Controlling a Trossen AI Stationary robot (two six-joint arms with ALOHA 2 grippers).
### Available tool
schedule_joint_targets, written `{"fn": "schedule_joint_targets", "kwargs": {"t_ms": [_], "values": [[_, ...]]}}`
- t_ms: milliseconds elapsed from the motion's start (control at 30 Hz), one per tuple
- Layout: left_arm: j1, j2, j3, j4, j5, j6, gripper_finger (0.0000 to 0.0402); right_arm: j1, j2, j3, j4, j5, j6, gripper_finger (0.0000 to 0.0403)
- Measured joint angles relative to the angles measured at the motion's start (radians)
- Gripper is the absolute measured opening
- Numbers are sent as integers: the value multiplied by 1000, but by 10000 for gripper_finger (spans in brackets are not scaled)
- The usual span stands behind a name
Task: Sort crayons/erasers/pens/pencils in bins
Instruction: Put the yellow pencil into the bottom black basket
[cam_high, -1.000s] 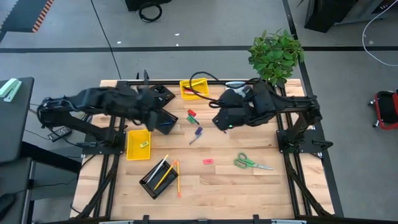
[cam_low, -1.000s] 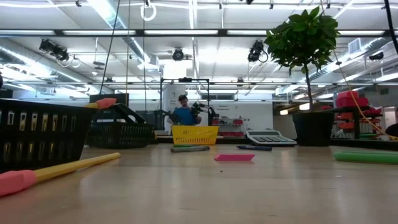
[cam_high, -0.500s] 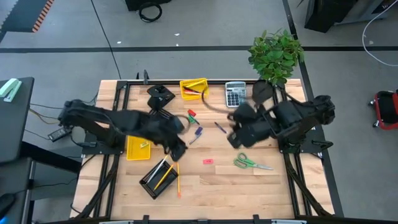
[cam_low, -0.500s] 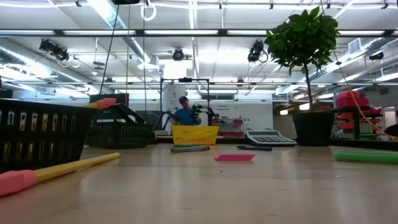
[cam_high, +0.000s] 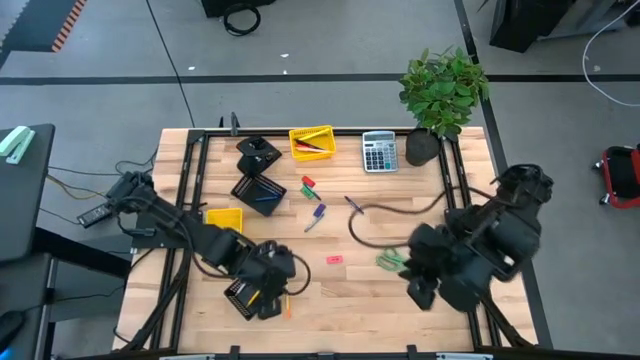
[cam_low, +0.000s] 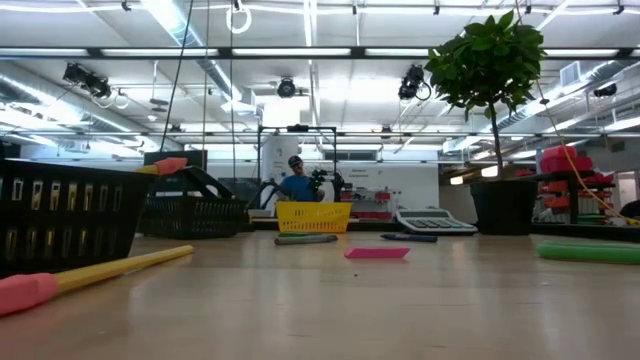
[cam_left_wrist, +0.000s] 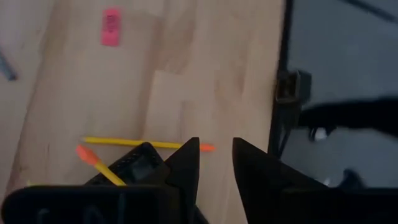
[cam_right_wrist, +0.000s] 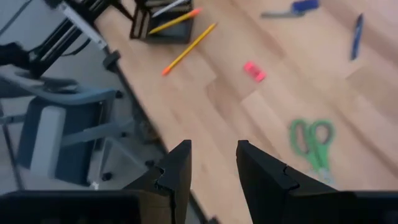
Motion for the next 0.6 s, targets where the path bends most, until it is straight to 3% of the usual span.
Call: {"fn": "schedule_joint_targets", "kwargs": {"t_ms": [233,367,600], "values": [[-29,0,45,-124,31,271,104,78,2,0,-17,46,5,133],[-15,18,46,-168,93,385,119,102,2,0,-40,126,2,133],[5,88,46,-181,156,591,166,78,2,0,-39,288,-174,133]]}}
